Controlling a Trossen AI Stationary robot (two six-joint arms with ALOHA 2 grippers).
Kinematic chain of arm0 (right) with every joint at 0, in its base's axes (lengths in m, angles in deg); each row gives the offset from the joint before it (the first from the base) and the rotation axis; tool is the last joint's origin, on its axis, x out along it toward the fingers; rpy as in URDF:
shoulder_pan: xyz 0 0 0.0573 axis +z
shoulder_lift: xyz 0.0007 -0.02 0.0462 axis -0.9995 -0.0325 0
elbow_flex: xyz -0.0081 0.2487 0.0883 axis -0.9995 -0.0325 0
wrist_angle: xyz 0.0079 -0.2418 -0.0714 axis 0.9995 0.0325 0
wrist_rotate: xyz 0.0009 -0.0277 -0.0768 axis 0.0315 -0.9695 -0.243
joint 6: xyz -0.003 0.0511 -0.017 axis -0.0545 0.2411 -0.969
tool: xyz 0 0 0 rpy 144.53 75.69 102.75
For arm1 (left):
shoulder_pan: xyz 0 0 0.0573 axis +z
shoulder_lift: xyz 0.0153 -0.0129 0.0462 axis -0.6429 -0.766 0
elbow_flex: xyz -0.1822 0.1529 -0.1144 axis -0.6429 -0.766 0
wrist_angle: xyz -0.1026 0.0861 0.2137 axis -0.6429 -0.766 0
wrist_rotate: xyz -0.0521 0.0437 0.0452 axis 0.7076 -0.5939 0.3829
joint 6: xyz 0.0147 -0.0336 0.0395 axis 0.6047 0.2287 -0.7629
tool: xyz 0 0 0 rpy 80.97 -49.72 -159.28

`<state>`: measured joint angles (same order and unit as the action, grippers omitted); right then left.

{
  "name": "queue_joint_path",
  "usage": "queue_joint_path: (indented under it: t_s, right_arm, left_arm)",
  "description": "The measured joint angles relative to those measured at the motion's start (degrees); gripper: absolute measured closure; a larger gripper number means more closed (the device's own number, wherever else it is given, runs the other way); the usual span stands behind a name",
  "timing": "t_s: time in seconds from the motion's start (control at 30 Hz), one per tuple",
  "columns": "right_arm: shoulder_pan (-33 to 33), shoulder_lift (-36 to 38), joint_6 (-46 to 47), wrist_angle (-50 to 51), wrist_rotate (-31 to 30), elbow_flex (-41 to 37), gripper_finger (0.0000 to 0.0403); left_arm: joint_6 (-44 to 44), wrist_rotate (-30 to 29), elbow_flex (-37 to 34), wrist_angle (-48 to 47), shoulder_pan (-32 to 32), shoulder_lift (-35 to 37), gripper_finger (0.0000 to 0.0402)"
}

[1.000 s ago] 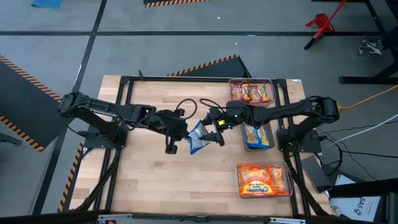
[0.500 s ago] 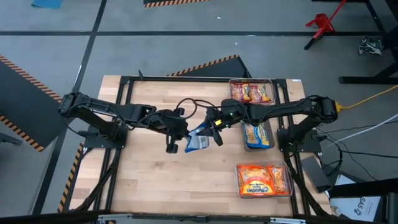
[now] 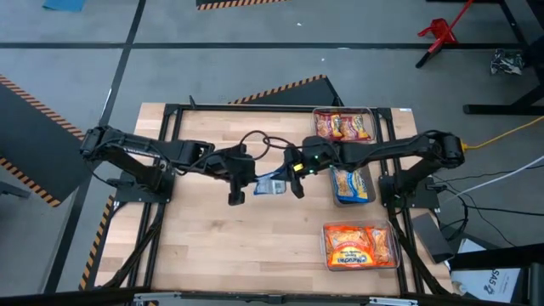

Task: Sort Maruchan noodles
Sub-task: Put the blue noodle packs into the black bin

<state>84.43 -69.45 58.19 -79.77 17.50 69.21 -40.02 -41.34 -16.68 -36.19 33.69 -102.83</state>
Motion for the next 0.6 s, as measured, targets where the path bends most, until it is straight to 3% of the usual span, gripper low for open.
queue_joint_path:
  t_s: [0.33, 0.6]
  right_arm:
    - [0.4, 10.7, -4.4, 19.0, -11.8, -0.1, 0.0399]
    - [11.5, 28.3, -7.8, 40.5, -34.4, -0.1, 0.0401]
  left_arm:
    - [5.5, 7.0, 0.0, -2.7, -0.1, 0.1, 0.0374]
    - [6.3, 4.2, 0.0, -2.1, -0.1, 0.1, 0.0374]
